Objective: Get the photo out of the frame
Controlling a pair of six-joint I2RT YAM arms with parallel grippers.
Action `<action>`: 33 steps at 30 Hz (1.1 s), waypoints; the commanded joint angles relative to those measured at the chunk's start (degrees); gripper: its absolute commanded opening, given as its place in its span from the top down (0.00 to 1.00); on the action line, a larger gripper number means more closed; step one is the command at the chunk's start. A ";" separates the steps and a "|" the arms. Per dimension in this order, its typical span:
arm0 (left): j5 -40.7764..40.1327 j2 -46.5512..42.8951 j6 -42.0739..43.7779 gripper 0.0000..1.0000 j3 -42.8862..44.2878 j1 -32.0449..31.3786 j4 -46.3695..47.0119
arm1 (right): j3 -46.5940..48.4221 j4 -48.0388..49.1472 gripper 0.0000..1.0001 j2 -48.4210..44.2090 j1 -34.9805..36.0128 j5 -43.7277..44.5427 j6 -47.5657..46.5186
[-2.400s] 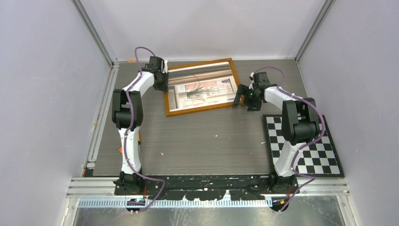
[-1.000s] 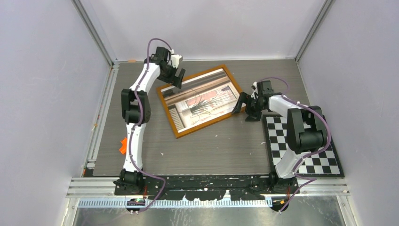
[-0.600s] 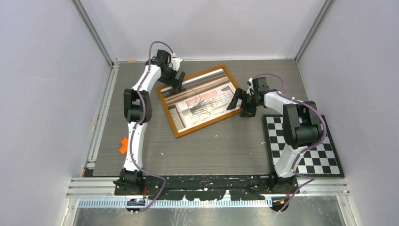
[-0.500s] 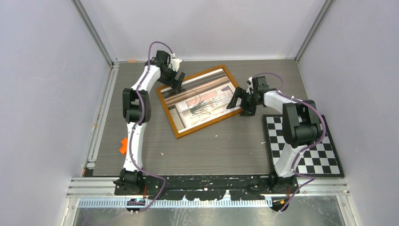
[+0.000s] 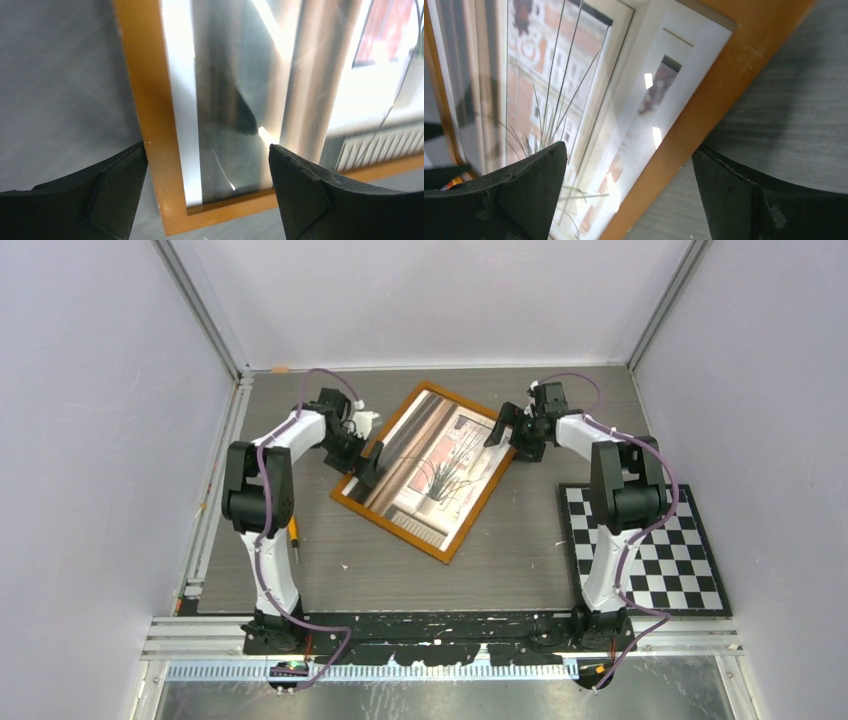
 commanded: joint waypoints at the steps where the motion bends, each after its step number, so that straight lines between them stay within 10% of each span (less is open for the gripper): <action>1: 8.14 -8.09 -2.75 0.10 -9.53 -5.73 0.71 | 3.07 0.85 0.00 6.59 0.79 1.01 -0.11; 22: -3.85 -27.94 1.48 0.00 -14.99 -18.27 -2.21 | 18.86 -6.75 0.00 4.87 2.67 -3.03 -2.48; 33: -19.63 -27.63 10.49 0.00 -16.33 -39.28 -0.48 | 2.11 -12.10 0.00 -14.88 -0.41 -10.80 -3.74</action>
